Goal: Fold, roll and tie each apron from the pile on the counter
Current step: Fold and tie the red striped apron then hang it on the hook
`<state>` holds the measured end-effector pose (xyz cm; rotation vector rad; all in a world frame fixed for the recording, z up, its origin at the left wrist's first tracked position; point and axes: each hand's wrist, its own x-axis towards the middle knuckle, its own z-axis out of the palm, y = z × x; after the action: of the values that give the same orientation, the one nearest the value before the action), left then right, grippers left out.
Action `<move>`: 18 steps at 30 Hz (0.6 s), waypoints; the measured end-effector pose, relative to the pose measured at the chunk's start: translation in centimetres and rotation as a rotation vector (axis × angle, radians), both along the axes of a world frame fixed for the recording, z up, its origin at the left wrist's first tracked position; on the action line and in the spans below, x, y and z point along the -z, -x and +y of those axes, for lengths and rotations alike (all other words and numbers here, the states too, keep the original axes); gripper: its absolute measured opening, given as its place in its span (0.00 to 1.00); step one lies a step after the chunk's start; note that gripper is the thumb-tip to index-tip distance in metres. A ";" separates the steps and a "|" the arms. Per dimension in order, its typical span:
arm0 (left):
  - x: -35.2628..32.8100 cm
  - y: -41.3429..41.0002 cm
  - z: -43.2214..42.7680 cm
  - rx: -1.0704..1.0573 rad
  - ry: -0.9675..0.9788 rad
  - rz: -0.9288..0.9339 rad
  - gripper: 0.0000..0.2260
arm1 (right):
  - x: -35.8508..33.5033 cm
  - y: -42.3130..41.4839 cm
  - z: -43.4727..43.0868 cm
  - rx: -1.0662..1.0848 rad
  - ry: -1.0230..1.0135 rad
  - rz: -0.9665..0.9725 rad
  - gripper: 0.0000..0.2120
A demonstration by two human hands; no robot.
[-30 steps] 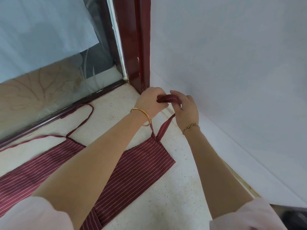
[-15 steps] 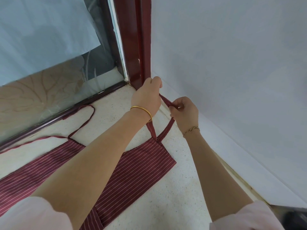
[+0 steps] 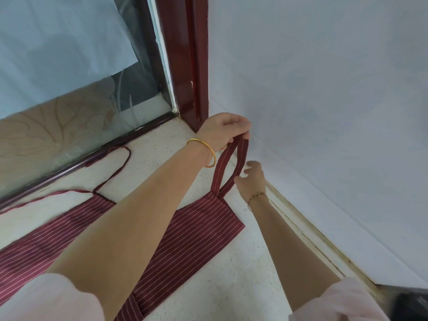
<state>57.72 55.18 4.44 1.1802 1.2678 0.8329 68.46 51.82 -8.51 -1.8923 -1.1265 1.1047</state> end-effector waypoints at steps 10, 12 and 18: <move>0.9 4.8 -2.9 -0.144 0.013 0.130 0.08 | 1.3 4.3 -3.6 0.147 0.480 0.534 0.07; 1.6 7.3 -4.2 -0.112 0.079 0.189 0.09 | 1.6 5.1 -4.2 0.179 0.527 0.642 0.08; 5.5 14.1 -8.7 -0.069 0.418 0.272 0.12 | 3.4 7.0 -5.6 0.306 0.469 1.015 0.15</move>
<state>43.61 46.46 -1.09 0.9333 1.6200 0.4316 61.43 46.19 -11.88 -1.3732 -0.0070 1.9064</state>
